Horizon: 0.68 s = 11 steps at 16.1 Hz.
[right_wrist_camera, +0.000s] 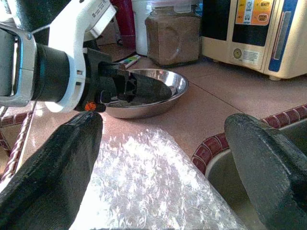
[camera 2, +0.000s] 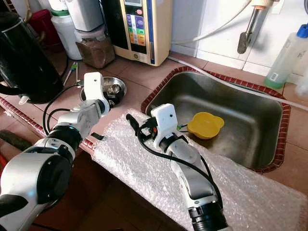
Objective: Kitchen organization
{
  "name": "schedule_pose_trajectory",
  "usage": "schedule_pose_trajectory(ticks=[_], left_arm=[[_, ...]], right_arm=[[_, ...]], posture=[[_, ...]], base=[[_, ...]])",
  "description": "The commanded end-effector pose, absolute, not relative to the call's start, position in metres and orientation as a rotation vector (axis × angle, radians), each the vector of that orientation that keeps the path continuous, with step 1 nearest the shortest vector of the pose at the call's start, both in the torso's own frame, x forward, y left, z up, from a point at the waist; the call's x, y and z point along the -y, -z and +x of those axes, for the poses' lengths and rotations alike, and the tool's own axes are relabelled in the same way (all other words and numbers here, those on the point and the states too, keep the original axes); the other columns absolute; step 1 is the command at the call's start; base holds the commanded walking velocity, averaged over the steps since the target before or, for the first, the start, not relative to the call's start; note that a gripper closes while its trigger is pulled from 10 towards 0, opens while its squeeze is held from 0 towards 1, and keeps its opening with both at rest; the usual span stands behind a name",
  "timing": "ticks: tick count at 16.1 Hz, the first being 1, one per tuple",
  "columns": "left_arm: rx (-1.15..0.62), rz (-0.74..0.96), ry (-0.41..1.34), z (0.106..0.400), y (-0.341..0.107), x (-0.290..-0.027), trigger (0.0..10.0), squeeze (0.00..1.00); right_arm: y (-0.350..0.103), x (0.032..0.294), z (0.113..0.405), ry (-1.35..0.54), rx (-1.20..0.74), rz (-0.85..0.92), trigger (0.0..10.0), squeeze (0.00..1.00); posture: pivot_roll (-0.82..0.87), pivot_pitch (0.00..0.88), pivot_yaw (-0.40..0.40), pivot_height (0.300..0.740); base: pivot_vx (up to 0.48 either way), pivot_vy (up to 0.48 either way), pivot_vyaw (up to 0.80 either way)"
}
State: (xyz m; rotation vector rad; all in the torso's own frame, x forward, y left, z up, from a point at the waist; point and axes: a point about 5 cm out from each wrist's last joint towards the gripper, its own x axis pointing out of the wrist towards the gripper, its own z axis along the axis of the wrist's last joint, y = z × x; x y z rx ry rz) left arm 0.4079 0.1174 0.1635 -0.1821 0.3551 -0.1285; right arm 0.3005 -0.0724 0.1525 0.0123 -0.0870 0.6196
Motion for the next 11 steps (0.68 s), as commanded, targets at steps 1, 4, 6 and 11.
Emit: schedule_pose_trajectory(ticks=[1,4,6,11], left_arm=[[-0.387,-0.206,0.123,0.408,-0.164,-0.121,10.0,0.0],[-0.43,-0.211,0.124,0.405,-0.156,-0.124,4.4,0.0],[-0.448,-0.221,0.114,0.404,-0.152,-0.127,0.0,0.0],[-0.466,-0.199,0.151,0.401,-0.147,-0.135,0.0,0.0]], right_arm=[[-0.157,0.069,0.298,-0.642,0.103,0.014,10.0,0.0],[-0.16,0.068,0.294,-0.698,0.113,0.034,10.0,0.0],[-0.162,0.07,0.296,-0.694,0.117,0.03,10.0,0.0],[-0.162,0.069,0.296,-0.696,0.117,0.03,10.0,0.0]], posture=[[-0.13,0.026,0.092,0.74],[-0.13,0.029,0.092,0.74],[-0.13,0.031,0.093,0.74],[-0.11,0.035,0.094,0.74]], base=[[0.0,0.0,0.0],[0.0,0.0,0.0],[0.0,0.0,0.0],[0.0,0.0,0.0]])
